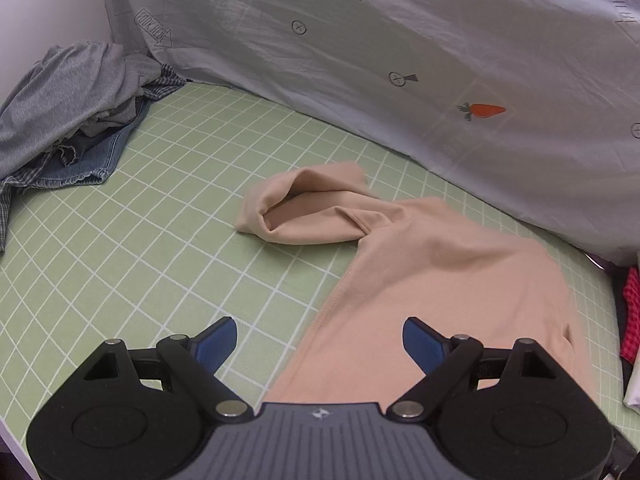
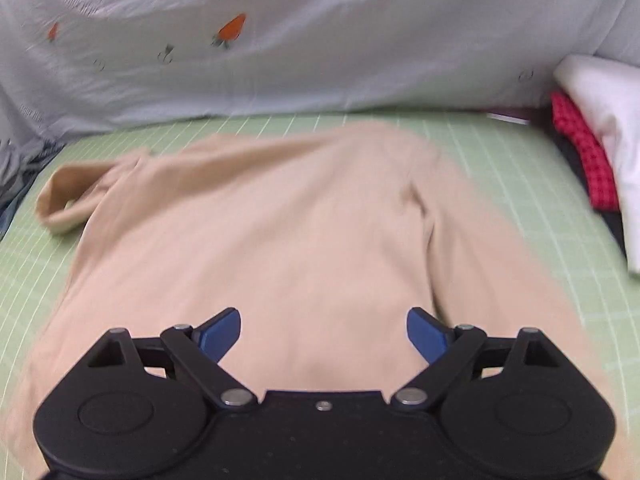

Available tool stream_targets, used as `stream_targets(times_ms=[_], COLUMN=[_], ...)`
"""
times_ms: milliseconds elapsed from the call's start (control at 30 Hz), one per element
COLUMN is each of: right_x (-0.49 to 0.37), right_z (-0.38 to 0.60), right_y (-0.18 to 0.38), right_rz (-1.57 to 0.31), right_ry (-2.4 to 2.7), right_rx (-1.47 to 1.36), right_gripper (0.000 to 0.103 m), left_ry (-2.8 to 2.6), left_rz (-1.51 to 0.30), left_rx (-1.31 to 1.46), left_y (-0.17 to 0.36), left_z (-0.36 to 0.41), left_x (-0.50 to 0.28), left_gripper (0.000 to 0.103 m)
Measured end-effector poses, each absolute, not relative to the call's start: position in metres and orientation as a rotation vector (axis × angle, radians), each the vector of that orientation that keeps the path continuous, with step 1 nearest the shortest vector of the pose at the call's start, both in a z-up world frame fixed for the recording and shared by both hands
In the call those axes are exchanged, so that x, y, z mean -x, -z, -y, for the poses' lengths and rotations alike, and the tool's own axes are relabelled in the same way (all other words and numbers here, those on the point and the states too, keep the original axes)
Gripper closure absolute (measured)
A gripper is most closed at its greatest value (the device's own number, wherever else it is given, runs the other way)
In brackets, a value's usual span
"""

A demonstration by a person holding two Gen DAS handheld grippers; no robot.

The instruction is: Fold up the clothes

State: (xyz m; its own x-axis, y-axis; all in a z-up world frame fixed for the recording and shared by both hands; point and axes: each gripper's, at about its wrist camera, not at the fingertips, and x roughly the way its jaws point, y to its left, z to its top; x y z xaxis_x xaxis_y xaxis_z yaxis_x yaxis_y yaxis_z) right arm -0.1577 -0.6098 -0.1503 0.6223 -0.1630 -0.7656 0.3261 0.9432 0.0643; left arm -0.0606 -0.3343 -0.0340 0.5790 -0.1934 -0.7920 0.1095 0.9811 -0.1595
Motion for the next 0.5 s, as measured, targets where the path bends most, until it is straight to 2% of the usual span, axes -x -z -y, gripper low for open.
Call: stream_targets(times_ms=[300, 433, 500], right_x=[0.218, 0.217, 0.214], right_z=[0.568, 0.558, 0.555], right_y=[0.171, 0.175, 0.175], right_rz=[-0.975, -0.994, -1.004], right_ry=[0.325, 0.384, 0.425], right_rx=[-0.202, -0.206, -0.23], right_gripper=[0.013, 0.0, 0.0], left_ry=[0.178, 0.181, 0.189], left_rz=[-0.926, -0.933, -0.939], left_rx=[0.1, 0.106, 0.108], left_y=[0.02, 0.019, 0.018], left_z=[0.291, 0.264, 0.251], left_x=[0.128, 0.126, 0.118], left_gripper=[0.01, 0.008, 0.008])
